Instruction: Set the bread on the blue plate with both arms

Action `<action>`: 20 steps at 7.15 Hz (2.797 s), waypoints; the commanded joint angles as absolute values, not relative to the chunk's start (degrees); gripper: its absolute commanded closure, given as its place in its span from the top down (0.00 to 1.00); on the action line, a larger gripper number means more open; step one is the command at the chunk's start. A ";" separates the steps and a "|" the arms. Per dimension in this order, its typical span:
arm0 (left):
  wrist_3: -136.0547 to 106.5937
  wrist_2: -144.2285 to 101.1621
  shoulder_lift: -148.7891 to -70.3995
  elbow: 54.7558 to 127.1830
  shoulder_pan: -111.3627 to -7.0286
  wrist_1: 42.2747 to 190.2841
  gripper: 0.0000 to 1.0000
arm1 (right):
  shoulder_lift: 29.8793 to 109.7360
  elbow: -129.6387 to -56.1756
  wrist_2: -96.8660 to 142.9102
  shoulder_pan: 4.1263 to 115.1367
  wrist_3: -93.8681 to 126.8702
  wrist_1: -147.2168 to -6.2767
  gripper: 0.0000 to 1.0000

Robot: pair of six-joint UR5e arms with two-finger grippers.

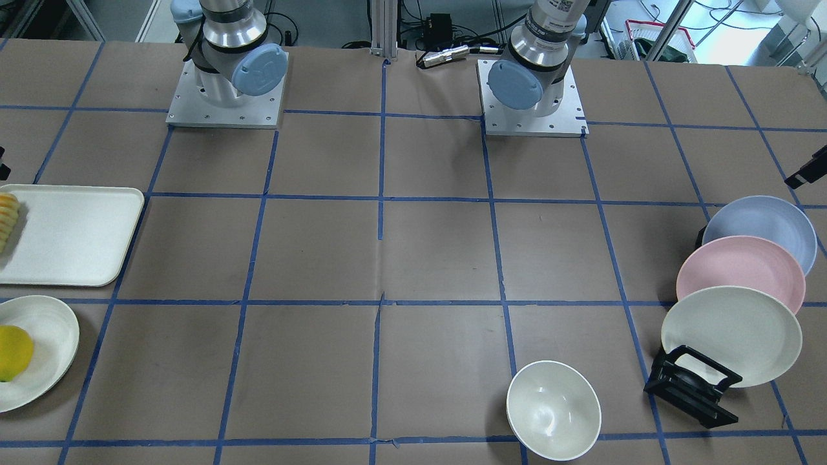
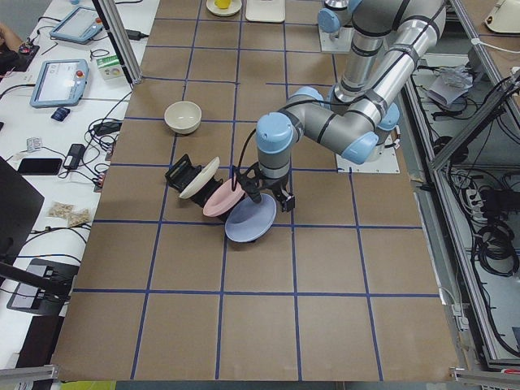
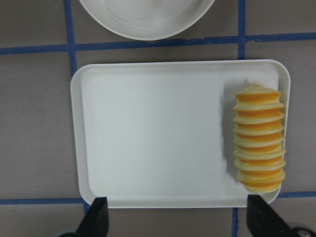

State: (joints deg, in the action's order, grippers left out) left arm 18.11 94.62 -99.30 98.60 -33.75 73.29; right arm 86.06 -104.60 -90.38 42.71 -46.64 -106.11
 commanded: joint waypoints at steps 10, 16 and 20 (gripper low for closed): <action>4.39 101.86 -103.89 100.90 -32.61 66.62 1.00 | 65.74 -105.56 -97.82 37.44 -58.36 -124.37 0.99; 3.34 96.77 -104.42 99.06 -32.78 68.38 1.00 | 68.54 -104.16 -100.11 38.05 -56.08 -119.02 0.00; 4.31 98.08 -103.89 98.70 -32.61 70.74 1.00 | 82.49 -103.18 -99.49 51.37 -46.27 -107.25 0.00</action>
